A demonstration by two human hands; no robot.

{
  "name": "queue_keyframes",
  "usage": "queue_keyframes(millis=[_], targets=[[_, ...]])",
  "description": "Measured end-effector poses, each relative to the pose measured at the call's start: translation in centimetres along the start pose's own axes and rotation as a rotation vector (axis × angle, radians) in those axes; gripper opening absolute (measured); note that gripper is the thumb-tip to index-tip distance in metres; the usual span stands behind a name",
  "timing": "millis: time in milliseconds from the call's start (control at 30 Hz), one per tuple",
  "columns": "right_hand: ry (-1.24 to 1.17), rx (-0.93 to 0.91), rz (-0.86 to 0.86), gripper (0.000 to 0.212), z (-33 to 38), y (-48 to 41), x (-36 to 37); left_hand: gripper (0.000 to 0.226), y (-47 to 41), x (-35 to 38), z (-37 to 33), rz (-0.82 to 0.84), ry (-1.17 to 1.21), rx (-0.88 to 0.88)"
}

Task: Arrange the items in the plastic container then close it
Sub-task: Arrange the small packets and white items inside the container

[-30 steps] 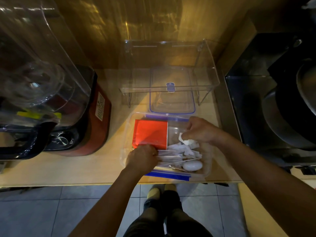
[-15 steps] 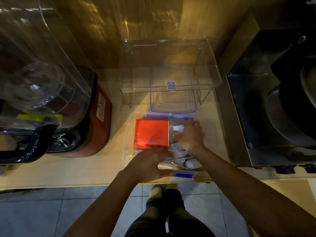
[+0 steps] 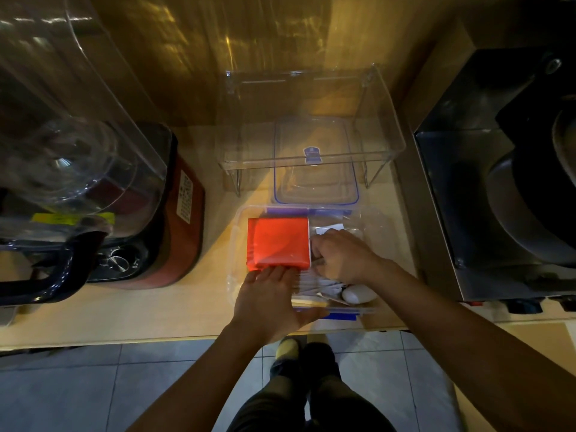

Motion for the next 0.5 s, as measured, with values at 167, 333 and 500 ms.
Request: queue_keyframes(millis=[167,333,500], targets=[[0.245,-0.002,0.162,0.045,-0.9,-0.1,1.2,0.096,-0.2,0.2,0.2,0.025,0.002,0.002],[0.279,0.044,0.174,0.049,-0.9,0.0,3.0,0.092,-0.3,0.5,0.4,0.032,-0.002,0.0],[-0.036,0.093,0.206,0.046,-0.8,0.3,3.6,0.095,-0.3,0.3,0.2,0.046,-0.006,-0.003]])
Point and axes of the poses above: each hand's wrist, its own y-axis away from the middle knuckle, its own x-axis out of the palm, z = x × y, the point moved 1 cm from there along -y, towards the middle knuckle
